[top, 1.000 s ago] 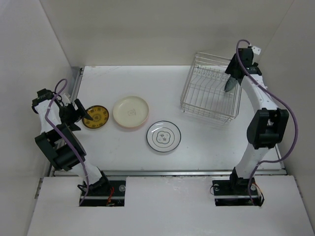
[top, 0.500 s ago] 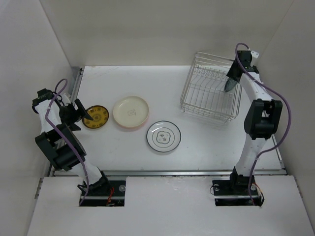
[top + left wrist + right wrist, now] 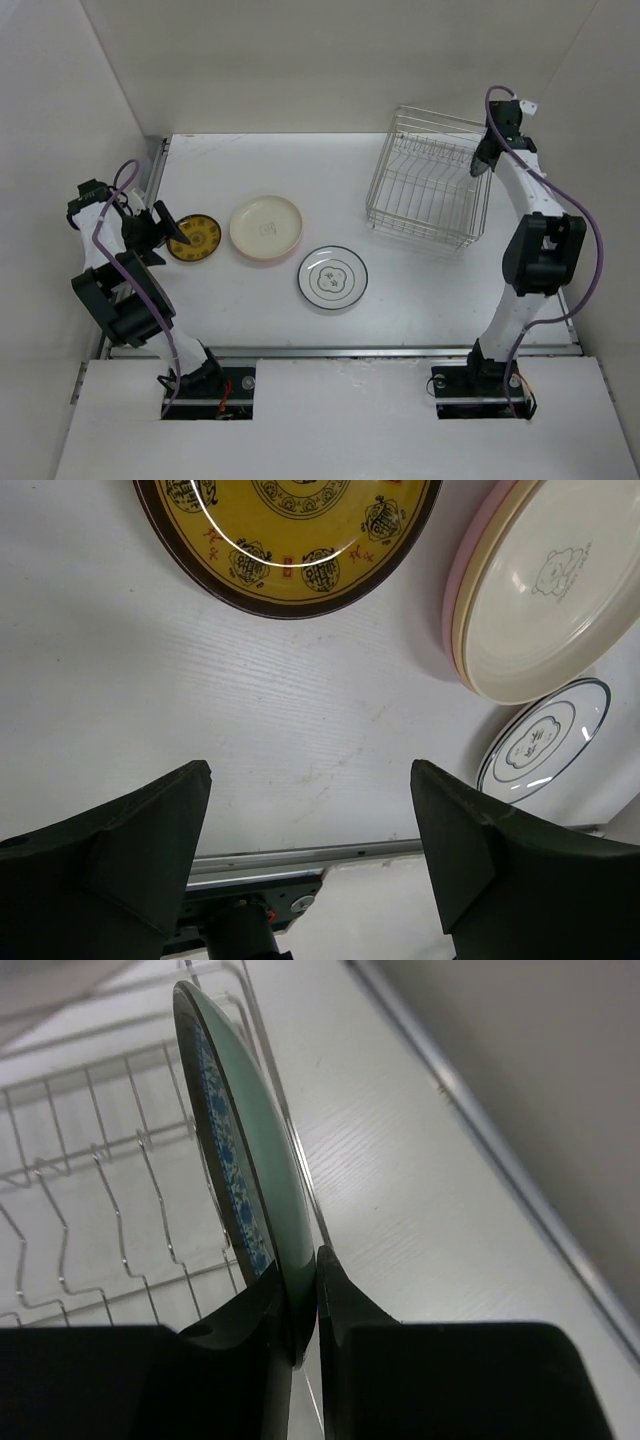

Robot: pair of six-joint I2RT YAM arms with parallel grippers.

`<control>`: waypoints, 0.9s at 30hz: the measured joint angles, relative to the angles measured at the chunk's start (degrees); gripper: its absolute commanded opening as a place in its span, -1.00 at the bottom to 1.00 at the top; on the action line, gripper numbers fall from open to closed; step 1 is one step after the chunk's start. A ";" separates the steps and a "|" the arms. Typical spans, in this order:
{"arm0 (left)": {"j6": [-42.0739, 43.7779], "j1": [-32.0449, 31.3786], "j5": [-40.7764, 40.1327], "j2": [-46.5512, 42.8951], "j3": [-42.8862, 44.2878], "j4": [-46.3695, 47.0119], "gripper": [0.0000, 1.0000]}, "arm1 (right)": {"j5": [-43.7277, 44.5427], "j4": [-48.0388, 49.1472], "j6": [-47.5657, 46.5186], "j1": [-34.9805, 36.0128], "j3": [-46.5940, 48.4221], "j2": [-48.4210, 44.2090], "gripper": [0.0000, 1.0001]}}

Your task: Unload the plates from the dish rack

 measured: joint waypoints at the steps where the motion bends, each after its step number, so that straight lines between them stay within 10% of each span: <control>1: 0.11 -0.09 0.07 0.00 0.00 0.00 0.57 | 1.36 -0.07 -0.57 0.33 -0.13 -1.81 -1.00; 11: 4.79 -5.70 1.57 -1.81 0.17 -2.54 0.64 | 4.76 6.10 -6.19 15.19 -0.04 -21.84 -1.00; 18: 10.40 -16.22 6.60 -7.10 3.41 -6.54 0.69 | -25.57 12.00 -7.26 29.33 -2.84 -18.88 -1.00; 27: 12.76 -23.65 7.04 -8.87 5.11 -6.91 0.69 | -58.84 17.90 -3.78 43.95 -2.91 7.15 -1.00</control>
